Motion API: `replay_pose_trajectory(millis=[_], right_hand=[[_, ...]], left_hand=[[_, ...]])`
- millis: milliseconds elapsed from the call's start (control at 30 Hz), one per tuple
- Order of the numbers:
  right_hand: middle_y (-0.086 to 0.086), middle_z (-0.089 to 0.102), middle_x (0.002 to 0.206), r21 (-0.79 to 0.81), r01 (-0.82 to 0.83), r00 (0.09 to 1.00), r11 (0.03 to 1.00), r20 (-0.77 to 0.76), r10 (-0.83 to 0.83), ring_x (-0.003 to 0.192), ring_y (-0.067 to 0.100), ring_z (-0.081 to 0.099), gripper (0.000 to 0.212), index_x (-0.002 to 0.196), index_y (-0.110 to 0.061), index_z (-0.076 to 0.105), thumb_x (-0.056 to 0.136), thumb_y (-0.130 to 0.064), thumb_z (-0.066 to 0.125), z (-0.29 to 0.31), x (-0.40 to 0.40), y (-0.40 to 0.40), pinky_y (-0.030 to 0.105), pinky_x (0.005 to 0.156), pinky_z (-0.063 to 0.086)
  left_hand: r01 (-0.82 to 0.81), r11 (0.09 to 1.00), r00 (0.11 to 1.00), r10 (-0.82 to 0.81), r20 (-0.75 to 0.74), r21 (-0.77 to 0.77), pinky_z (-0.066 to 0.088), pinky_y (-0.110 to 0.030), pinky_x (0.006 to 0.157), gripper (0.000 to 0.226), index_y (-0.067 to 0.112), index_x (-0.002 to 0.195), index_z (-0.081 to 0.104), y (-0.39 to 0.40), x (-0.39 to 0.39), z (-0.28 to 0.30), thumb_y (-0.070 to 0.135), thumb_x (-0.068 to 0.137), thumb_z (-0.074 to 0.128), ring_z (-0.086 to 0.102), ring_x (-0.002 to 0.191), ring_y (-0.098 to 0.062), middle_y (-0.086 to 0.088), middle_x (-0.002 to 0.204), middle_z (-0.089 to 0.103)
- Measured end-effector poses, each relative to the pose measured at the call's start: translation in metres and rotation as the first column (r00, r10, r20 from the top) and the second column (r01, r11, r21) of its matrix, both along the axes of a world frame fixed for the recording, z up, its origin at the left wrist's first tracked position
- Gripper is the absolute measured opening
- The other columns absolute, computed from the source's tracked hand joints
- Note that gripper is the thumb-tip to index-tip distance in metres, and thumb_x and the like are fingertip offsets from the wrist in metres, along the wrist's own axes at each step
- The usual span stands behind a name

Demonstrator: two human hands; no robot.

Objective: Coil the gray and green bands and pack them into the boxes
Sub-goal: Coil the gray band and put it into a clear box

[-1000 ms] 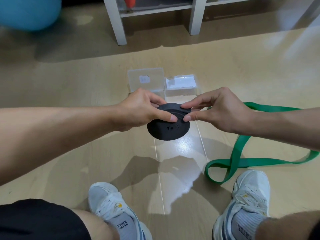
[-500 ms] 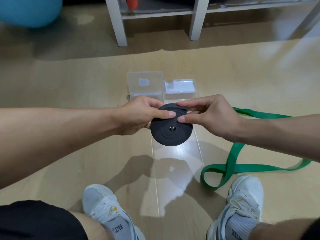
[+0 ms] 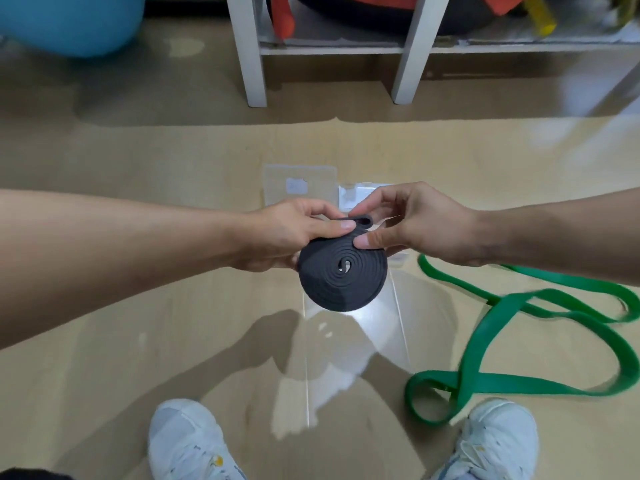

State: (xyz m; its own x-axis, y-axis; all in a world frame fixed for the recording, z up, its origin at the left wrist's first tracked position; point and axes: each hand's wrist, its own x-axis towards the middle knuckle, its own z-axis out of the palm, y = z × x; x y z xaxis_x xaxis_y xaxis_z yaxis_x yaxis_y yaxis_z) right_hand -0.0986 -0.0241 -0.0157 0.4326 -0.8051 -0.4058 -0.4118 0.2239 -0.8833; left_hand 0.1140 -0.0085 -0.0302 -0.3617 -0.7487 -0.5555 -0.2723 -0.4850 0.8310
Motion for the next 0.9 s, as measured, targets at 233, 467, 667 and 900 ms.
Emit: replay_pose_trajectory(millis=[233,467,667,900], right_hand=[[0.003,0.071,0.078,0.154,0.052,0.998,0.987,0.018,-0.056,0.08,0.019,0.068,0.031,0.109,-0.011,0.068,0.082,0.001,0.079,-0.061,0.021,-0.057,0.039,0.087,0.059],[0.0,0.076,0.078,0.289,0.303,0.952,0.908,-0.049,-0.302,0.076,0.023,0.071,0.035,0.116,-0.008,0.068,0.084,0.002,0.077,-0.132,0.012,-0.07,0.029,0.078,0.062],[0.013,0.074,0.101,0.297,0.436,0.898,0.849,-0.091,-0.43,0.065,0.018,0.071,0.033,0.117,-0.009,0.068,0.087,0.003,0.074,-0.146,0.008,-0.068,0.022,0.063,0.06],[0.013,0.075,0.098,0.279,0.442,0.896,0.852,-0.1,-0.432,0.074,0.022,0.07,0.026,0.109,-0.009,0.07,0.086,0.001,0.076,-0.152,0.02,-0.05,0.025,0.069,0.061]], left_hand=[[0.005,1.0,0.993,-0.003,0.122,-0.018,0.048,-0.024,0.053,0.02,0.024,0.098,0.068,-0.053,0.014,-0.058,0.043,0.095,0.067,0.067,0.071,-0.013,0.005,0.089,0.074],[0.176,0.875,0.719,0.199,0.665,-0.452,0.053,-0.039,0.079,0.021,0.027,0.089,0.066,-0.068,0.055,-0.15,0.044,0.097,0.055,0.064,0.088,-0.022,0.008,0.088,0.07],[0.59,0.79,0.469,-0.167,0.867,-0.167,0.041,-0.038,0.076,0.016,0.023,0.108,0.059,-0.035,0.057,-0.187,0.019,0.092,0.055,0.057,0.094,-0.027,0.0,0.104,0.059],[0.698,0.691,0.514,-0.302,0.803,-0.186,0.052,-0.042,0.068,0.023,0.021,0.075,0.049,0.02,0.041,-0.201,-0.001,0.082,0.051,0.054,0.074,-0.026,0.001,0.076,0.058]])
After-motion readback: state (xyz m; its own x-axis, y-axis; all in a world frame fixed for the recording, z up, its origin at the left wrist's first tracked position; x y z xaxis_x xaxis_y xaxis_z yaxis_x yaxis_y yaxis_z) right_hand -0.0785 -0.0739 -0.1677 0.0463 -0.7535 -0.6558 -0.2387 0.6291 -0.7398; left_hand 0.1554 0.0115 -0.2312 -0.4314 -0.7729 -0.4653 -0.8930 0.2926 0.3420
